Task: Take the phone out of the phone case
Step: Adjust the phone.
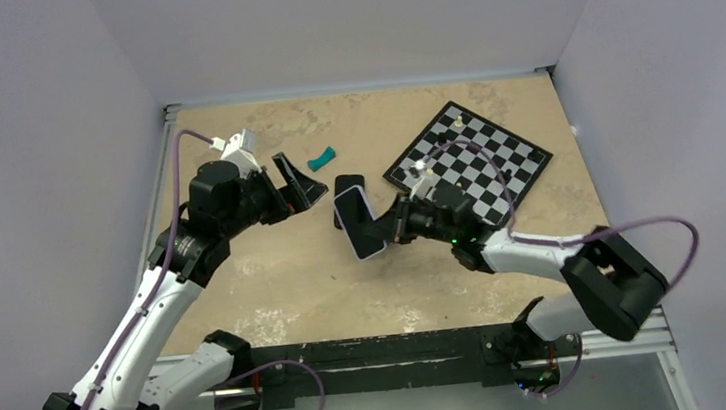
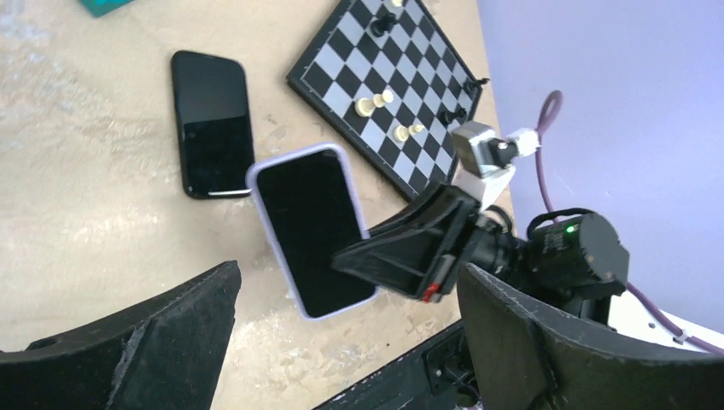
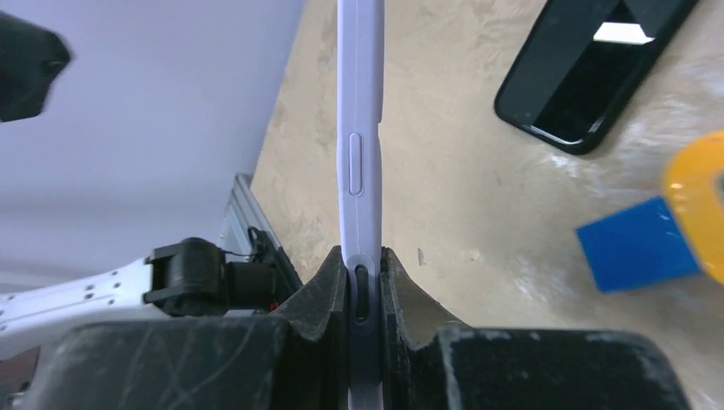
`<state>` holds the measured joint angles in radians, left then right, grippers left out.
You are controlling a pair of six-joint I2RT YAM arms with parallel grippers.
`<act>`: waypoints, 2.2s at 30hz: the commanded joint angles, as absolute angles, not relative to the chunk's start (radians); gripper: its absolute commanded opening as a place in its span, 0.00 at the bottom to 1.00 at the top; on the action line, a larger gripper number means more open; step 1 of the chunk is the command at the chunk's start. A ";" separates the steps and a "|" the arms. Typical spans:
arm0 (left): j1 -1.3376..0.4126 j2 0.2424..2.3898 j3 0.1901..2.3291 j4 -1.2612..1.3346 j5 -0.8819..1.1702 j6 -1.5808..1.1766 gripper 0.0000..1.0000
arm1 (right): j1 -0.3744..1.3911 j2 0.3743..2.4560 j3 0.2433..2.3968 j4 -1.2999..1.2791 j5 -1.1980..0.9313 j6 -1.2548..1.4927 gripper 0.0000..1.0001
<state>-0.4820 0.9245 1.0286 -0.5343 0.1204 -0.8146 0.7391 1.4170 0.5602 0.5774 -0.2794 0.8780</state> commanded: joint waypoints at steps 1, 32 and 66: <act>-0.440 1.006 1.127 -0.440 0.297 -0.693 1.00 | 0.554 1.161 0.468 0.781 -0.516 0.922 0.00; -0.433 1.181 0.971 0.243 0.791 -0.941 0.49 | 0.567 1.227 0.548 1.230 -0.606 1.183 0.00; -0.439 1.104 0.908 0.337 0.870 -0.893 0.00 | 0.660 1.159 0.618 0.673 -0.571 0.845 0.63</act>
<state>-0.4347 1.1450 0.8719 0.3168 0.8494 -0.9318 0.6567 1.2385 0.5678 0.9325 -0.5537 1.0180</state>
